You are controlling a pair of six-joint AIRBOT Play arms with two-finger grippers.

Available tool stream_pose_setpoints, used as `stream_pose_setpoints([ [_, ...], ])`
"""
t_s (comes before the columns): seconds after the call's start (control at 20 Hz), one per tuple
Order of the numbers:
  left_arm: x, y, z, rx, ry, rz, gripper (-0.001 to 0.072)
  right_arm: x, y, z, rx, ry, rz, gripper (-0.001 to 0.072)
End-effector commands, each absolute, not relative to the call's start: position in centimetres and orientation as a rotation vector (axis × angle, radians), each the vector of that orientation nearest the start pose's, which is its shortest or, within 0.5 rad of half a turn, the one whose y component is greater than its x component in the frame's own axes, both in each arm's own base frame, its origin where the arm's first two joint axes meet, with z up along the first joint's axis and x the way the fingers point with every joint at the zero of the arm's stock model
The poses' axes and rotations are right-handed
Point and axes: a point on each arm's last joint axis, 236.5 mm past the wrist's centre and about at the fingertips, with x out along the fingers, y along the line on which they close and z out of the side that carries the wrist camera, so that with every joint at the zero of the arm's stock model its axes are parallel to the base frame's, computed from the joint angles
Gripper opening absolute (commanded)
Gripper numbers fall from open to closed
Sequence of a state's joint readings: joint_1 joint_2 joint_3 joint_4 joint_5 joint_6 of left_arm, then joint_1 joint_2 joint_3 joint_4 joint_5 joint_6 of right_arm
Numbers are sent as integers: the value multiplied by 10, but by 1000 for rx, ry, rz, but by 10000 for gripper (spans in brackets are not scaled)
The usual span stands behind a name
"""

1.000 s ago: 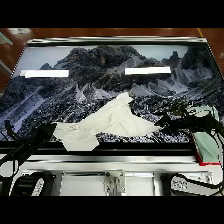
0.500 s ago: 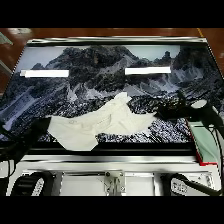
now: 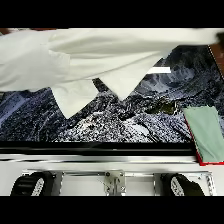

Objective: Fold the shirts.

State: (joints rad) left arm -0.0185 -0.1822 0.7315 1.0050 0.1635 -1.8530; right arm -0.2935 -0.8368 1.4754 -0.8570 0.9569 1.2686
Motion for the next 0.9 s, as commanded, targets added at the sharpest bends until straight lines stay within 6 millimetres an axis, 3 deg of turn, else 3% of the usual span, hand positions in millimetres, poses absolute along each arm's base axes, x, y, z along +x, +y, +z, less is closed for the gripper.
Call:
stream_pose_setpoints([
  [0.0, 196, -34, 448, -548, -441, -287, 44, 291, 29, 462, 150, 18, 202, 65],
  [0.15, 204, -65, 405, -466, -204, -341, 44, 268, 17, 424, 53, 178, 117, 65],
  [0.4, 203, -71, 388, -435, -134, -347, 44, 227, 1, 360, -14, 468, 28, 65],
  [0.45, 205, -71, 374, -402, -80, -332, 44, 220, 0, 345, -7, 539, 27, 65],
  [0.55, 214, -60, 324, -423, 125, -239, 44, 213, -3, 320, 45, 645, 6, 65],
  [0.65, 219, -39, 279, -491, 287, -104, 45, 217, -4, 298, 115, 708, -7, 65],
  [0.7, 223, -34, 266, -502, 318, -69, 45, 225, -1, 284, 153, 729, 6, 65],
  [0.85, 241, -33, 225, -505, 411, -42, 46, 256, 13, 230, 263, 789, 82, 65],
])
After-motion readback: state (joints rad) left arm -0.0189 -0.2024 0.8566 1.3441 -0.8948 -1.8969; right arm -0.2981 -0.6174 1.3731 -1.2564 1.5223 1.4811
